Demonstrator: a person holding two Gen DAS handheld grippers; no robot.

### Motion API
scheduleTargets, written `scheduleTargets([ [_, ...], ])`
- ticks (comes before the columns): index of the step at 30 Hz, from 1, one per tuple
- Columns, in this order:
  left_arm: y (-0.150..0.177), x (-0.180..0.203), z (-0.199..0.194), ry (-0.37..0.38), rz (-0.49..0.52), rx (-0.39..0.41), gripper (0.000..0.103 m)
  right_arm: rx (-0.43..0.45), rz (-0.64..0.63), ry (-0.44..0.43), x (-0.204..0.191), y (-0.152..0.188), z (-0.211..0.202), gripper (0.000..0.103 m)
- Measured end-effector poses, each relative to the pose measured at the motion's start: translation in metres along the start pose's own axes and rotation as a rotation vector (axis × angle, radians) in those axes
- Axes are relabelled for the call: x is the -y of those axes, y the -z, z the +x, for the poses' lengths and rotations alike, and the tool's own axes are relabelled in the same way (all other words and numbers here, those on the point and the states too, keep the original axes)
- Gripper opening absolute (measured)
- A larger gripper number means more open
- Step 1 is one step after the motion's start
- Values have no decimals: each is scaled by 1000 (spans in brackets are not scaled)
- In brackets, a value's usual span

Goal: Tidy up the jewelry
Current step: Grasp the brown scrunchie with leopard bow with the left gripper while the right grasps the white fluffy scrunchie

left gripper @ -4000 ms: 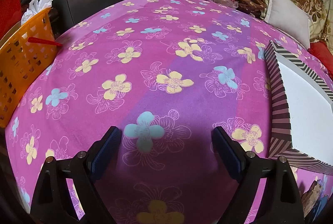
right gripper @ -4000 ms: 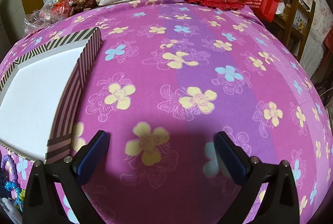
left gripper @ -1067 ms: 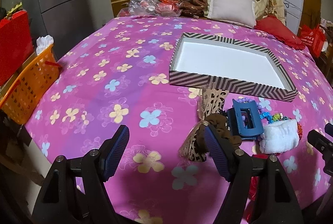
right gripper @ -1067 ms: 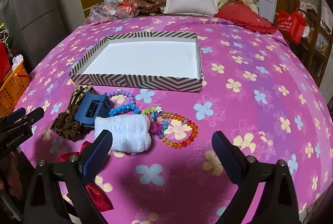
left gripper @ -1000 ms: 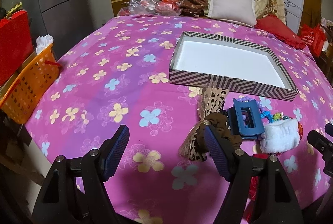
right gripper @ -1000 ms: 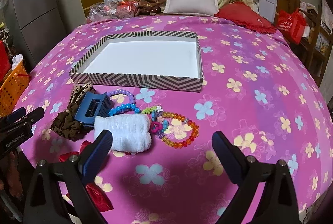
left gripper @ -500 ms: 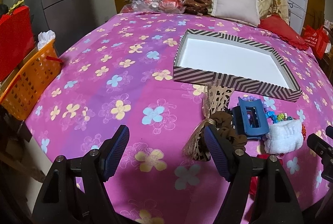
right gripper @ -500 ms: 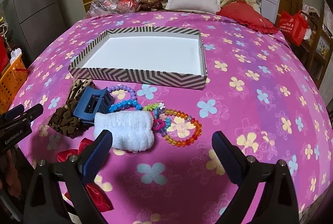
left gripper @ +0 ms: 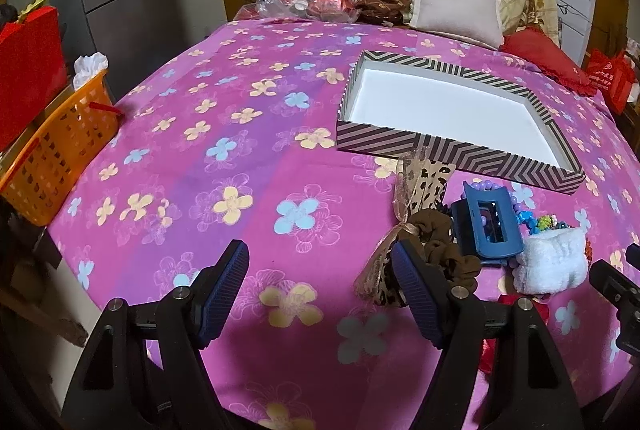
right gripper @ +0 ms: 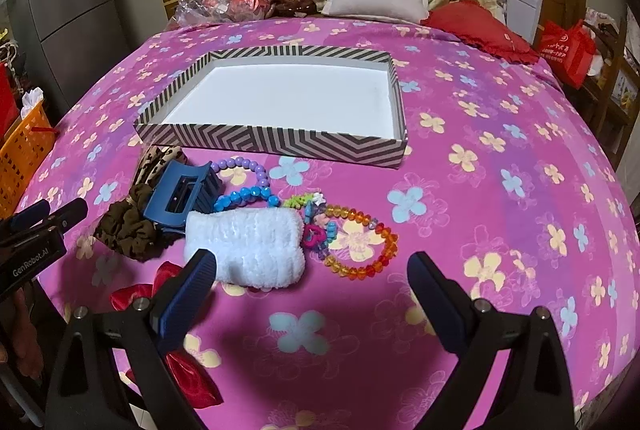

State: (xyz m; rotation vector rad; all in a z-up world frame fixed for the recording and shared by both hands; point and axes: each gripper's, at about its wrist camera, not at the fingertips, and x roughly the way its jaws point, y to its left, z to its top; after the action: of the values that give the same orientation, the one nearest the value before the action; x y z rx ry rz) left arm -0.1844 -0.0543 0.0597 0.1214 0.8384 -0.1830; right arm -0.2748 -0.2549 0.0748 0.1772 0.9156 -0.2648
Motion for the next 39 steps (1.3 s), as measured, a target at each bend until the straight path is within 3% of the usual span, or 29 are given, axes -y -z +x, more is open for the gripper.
scheduleTargets([
  [16, 0, -1, 4, 8, -4, -21, 74, -6, 1, 5, 4, -3, 2, 99],
  [23, -3, 0, 7, 88, -19, -64, 74, -3, -25, 35, 15, -17, 3, 99],
  [39, -14, 12, 40, 144, 59, -155, 74, -13, 2, -1, 27, -20, 10, 98],
])
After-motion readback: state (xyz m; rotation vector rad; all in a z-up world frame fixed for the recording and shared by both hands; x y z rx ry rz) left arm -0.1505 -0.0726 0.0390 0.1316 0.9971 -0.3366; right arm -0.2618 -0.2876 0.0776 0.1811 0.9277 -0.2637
